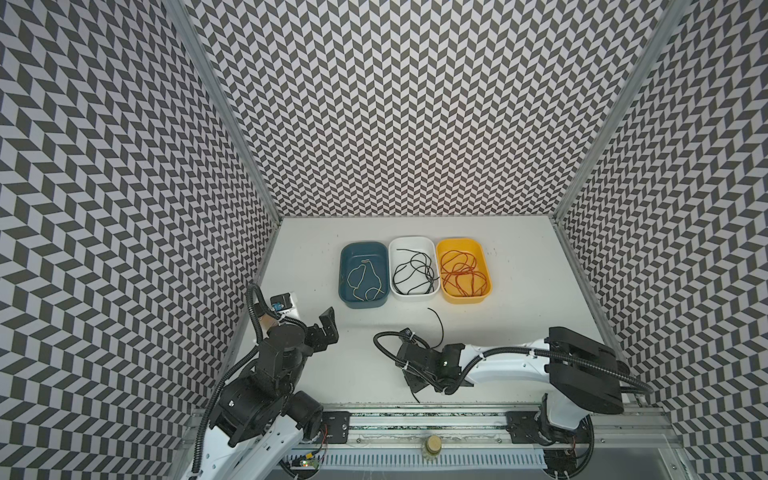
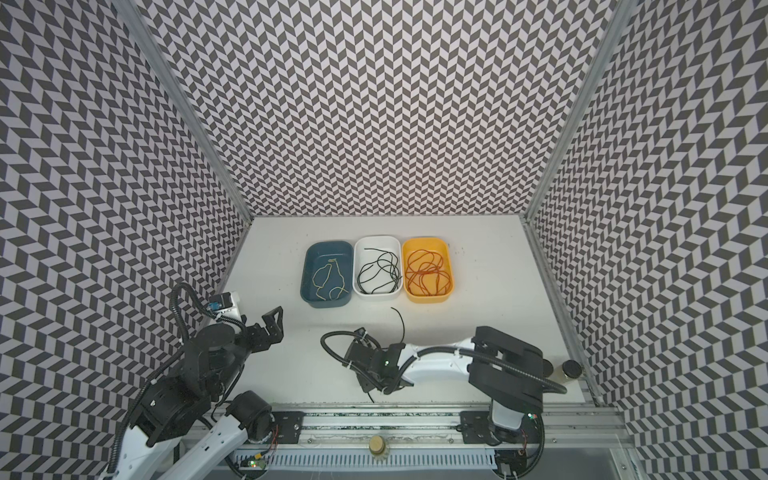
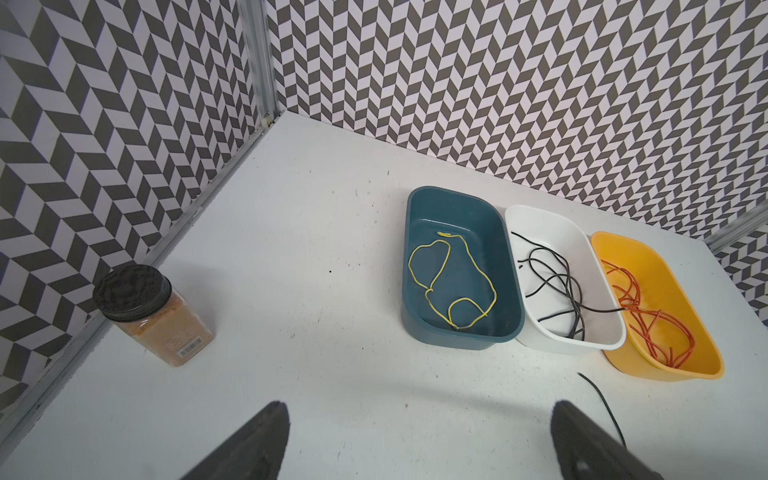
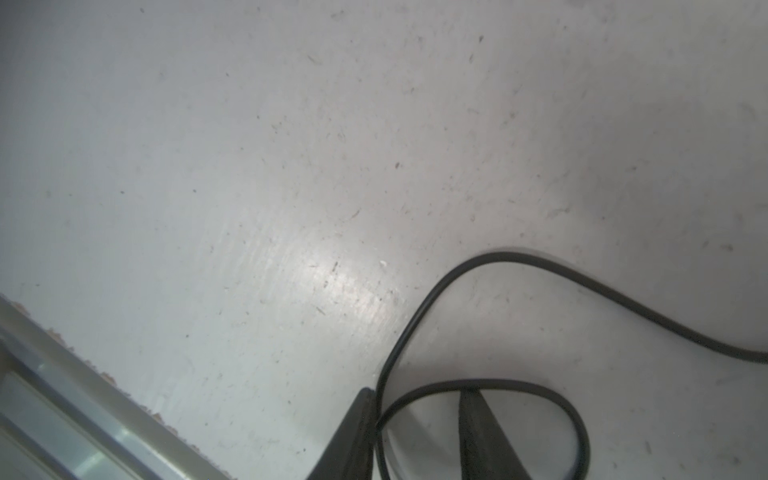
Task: Untangle the cables
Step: 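Close the right gripper on the black wire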
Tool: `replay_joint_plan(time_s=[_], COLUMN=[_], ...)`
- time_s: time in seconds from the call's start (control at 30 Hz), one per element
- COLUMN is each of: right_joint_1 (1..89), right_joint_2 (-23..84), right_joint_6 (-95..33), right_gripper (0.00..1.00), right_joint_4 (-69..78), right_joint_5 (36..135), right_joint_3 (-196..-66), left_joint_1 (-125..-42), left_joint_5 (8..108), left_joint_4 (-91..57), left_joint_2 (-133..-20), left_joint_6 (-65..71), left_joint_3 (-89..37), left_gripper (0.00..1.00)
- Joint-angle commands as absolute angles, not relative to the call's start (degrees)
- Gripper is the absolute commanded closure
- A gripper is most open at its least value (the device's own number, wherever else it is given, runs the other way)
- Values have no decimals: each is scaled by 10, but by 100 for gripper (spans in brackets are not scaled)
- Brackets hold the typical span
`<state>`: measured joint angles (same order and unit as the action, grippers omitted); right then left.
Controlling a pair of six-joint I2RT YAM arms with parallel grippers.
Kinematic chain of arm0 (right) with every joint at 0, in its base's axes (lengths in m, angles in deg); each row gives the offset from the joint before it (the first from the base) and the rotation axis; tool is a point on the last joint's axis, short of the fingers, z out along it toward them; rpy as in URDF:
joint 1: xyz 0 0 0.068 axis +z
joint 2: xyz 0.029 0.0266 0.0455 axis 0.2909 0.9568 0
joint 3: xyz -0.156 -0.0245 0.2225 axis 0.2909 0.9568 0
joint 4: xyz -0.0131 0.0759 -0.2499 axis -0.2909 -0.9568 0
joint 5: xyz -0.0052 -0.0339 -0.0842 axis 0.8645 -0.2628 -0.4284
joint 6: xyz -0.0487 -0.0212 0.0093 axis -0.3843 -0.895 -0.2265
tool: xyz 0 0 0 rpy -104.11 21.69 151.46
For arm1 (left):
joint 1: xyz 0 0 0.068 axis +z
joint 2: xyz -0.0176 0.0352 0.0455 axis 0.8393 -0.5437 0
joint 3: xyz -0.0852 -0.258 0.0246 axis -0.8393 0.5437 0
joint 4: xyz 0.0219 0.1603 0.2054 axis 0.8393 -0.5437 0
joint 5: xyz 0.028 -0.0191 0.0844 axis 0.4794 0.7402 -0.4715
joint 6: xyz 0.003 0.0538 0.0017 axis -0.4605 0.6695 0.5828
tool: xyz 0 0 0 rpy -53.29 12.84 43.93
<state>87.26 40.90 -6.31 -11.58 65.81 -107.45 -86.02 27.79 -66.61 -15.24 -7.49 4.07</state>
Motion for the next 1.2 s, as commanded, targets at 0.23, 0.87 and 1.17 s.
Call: replay_joint_plan(time_s=[0.23, 0.87, 1.17], right_joint_1=[875, 865, 865], right_joint_2=[459, 432, 292], right_joint_6=[-56, -93, -109], right_gripper=[70, 100, 100], right_joint_4=[-152, -90, -91], right_joint_5=[633, 661, 660], right_joint_3=[-1091, -1064, -1022], left_joint_1=[-864, -868, -868], left_joint_5=[263, 258, 258], left_joint_4=[-675, -677, -677], left_joint_2=[-145, -144, -144], left_joint_6=[-84, -84, -84], left_joint_3=[43, 43, 42], left_gripper=[0, 0, 0])
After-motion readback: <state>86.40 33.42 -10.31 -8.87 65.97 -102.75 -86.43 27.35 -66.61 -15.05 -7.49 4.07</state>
